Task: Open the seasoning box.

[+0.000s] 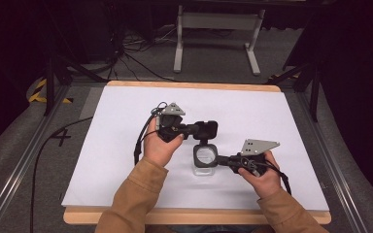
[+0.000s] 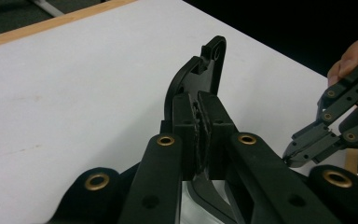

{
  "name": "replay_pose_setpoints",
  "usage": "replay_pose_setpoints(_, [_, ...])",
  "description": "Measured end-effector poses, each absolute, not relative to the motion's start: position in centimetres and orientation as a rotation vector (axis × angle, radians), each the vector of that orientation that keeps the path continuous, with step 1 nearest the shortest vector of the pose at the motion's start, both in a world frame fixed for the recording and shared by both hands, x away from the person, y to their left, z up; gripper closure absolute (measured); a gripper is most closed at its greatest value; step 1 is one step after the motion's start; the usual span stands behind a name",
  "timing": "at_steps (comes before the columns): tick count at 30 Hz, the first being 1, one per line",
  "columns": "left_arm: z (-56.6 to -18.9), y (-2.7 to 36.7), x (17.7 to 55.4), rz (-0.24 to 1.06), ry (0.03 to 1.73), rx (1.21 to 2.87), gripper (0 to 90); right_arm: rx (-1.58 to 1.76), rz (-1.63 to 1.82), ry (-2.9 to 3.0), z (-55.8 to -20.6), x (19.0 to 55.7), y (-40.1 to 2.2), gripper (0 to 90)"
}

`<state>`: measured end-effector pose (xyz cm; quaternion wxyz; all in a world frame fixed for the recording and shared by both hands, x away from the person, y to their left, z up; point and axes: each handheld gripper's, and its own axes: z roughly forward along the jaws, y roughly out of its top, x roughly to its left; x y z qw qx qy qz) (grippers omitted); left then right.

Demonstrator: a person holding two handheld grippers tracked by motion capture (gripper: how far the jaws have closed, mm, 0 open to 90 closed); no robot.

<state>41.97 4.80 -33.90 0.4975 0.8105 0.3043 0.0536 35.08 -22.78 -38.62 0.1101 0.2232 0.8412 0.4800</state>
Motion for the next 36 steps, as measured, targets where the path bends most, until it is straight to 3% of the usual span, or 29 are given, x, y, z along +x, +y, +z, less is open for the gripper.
replay_pose_setpoints(6, [-34.0,5.1,42.1,0.127,0.746,1.950,86.0,0.660,1.414,2.470,-38.6,35.1,-22.8,90.0])
replay_pose_setpoints(16, [-33.3,5.2,41.4,0.109,0.697,1.961,77.9,0.662,1.388,2.483,-38.4,35.0,-22.9,90.0])
replay_pose_setpoints(25, [-31.7,7.0,39.9,0.158,0.682,2.061,69.1,0.719,1.366,2.458,-38.0,35.8,-24.6,90.0])
replay_pose_setpoints(36, [-32.2,8.7,39.6,0.156,0.757,2.144,67.7,0.765,1.284,2.543,-39.2,37.0,-24.3,89.9])
